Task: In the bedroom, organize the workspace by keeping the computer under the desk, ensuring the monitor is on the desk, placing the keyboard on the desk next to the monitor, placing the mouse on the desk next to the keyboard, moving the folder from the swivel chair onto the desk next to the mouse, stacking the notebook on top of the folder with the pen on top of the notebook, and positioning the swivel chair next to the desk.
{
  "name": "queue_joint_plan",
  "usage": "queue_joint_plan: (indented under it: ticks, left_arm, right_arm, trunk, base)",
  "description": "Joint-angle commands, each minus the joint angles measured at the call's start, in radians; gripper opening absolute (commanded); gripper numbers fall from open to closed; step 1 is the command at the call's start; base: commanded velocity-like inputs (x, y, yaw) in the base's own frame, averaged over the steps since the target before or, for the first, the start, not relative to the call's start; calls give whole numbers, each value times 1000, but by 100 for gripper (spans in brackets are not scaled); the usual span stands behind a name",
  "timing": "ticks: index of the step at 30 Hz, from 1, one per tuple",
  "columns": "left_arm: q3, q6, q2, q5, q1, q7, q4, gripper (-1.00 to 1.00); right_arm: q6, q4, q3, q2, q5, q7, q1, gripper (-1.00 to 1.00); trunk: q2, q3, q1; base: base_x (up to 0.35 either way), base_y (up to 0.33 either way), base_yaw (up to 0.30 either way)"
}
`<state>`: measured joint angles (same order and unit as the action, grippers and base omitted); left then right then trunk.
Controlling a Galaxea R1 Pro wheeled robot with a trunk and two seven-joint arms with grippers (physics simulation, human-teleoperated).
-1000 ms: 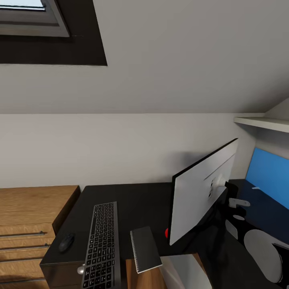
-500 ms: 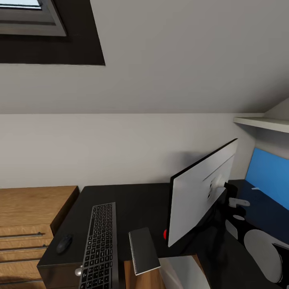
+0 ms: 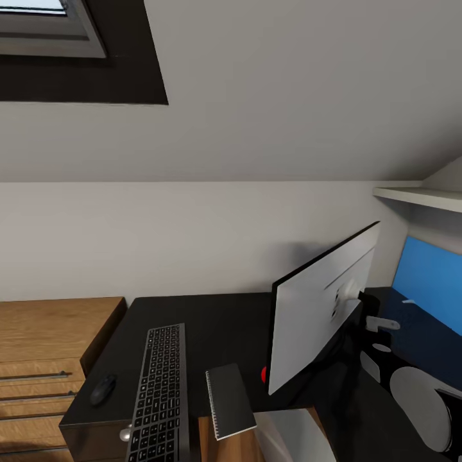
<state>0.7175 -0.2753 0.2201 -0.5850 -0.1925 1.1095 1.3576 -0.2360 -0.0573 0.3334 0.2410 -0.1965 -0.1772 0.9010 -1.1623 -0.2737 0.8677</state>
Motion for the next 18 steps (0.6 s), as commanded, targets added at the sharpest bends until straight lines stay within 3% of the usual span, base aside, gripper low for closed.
queue_joint_plan:
  ticks: [1, 18]
  left_arm:
    - [2, -5, 1, -6, 1, 3, 1, 100]
    - [2, -5, 1, -6, 1, 6, 1, 100]
  right_arm:
    - [-3, 2, 4, 0, -11, -1, 1, -100]
    - [3, 2, 6, 1, -9, -2, 1, -100]
  trunk:
    - [-1, -1, 0]
    - [-1, -1, 0]
  base:
    - [0, 0, 0]
    - [0, 0, 0]
